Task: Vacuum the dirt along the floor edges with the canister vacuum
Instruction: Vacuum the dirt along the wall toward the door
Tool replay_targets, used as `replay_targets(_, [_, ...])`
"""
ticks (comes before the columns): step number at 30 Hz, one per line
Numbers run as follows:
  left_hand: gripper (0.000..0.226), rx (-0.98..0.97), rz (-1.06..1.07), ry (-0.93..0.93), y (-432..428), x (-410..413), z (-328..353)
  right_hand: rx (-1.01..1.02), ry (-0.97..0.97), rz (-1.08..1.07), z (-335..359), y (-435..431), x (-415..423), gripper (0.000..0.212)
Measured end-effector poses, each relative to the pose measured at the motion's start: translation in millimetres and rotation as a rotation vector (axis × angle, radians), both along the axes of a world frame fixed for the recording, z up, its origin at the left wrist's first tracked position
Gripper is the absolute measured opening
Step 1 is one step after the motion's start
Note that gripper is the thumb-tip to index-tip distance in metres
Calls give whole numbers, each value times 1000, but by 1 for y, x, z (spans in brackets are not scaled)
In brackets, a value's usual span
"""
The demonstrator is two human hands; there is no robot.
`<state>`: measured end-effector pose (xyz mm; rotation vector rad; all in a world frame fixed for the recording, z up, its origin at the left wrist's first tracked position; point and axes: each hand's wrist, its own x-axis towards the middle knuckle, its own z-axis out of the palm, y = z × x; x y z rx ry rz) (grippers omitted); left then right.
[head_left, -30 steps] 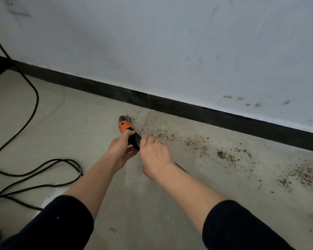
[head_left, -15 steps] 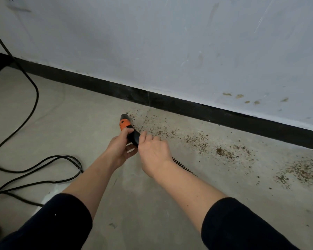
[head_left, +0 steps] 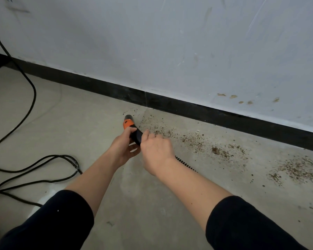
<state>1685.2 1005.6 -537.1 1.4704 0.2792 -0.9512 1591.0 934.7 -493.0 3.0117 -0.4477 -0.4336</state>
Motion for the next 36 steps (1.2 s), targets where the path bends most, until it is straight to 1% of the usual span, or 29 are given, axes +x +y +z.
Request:
replay_targets(4, [24,10,19,-6,3,3,2,17,-3,5,2,0,5,71])
replay_targets(10, [20,21,56,-39,3,16,3,42,-6,-13,1,3,18,78])
replay_targets(15, [20,25,52,-44,-3,16,1,34,-1,-19,-1,-2,18,79])
replay_targets(20, [20,21,38,-38,-10,16,0,49,-4,-53,-2,-9,13,74])
replay_targets(23, [19,22,27,-19,-15,12,-1,64,-16,-55,-4,-14,4,77])
replay_targets(26, [23,25,35,-7,-19,7,-2,42,-49,15,-7,-18,-14,84])
replay_targets(28, [26,-11,49,11,-21,5,-3,15,-78,72,-8,-22,-25,86])
replay_targets(32, [29,-48,58,43,-26,-3,-4,-9,-84,129,-5,-29,-40,83])
replay_targets(36, [27,-57,55,51,-30,-6,0,-6,-92,117,1,-33,-44,81])
